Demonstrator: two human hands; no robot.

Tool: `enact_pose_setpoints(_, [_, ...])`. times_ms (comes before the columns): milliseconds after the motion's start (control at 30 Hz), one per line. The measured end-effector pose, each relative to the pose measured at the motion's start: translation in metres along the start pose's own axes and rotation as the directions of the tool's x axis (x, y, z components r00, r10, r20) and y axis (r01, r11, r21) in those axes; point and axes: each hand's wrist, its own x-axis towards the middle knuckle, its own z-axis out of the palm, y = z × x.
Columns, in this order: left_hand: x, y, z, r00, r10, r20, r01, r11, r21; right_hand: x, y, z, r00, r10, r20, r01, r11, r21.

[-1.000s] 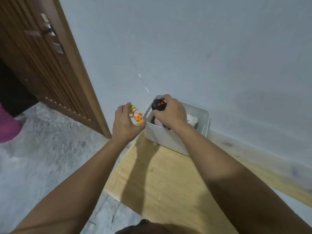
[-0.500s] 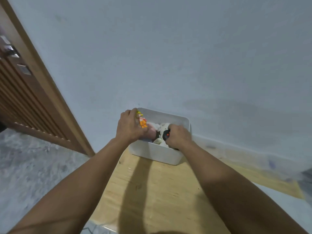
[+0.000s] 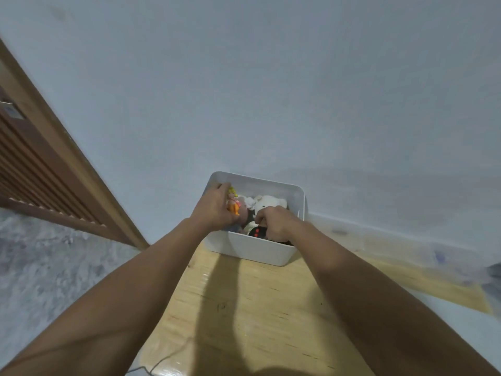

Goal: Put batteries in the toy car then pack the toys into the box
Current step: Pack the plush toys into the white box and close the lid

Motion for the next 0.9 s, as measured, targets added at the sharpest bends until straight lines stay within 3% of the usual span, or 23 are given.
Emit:
enact_pose_setpoints(167, [0.014,0.005,0.013,0.997,0.026,0.068,-0.029,0.999,0.029,0.003,0.009,0.0,1.0,0.019,-0.004,-0.019,0.999,0.045])
enact_pose_setpoints(500, [0.035,0.017,0.036,0.968,-0.001,0.251,-0.066,0.963,0.26,-0.001,0.021,-0.007,0.998,0.028,-0.052,-0.024,0.997,0.075])
enact_pose_setpoints(700, [0.036,0.015,0.034,0.961,0.001,0.276,-0.071,0.967,0.244,0.0,0.02,0.0,0.991,0.039,-0.126,-0.032,0.998,0.053])
enact_pose_setpoints(800, [0.034,0.011,0.028,0.975,0.0,0.222,-0.035,0.987,0.154,-0.002,0.02,0.001,0.96,0.076,-0.271,-0.058,0.996,0.074])
enact_pose_setpoints(900, [0.032,0.007,0.02,0.991,-0.029,0.129,0.004,0.982,0.189,-0.005,0.02,0.003,0.862,0.09,-0.499,-0.084,0.996,0.034])
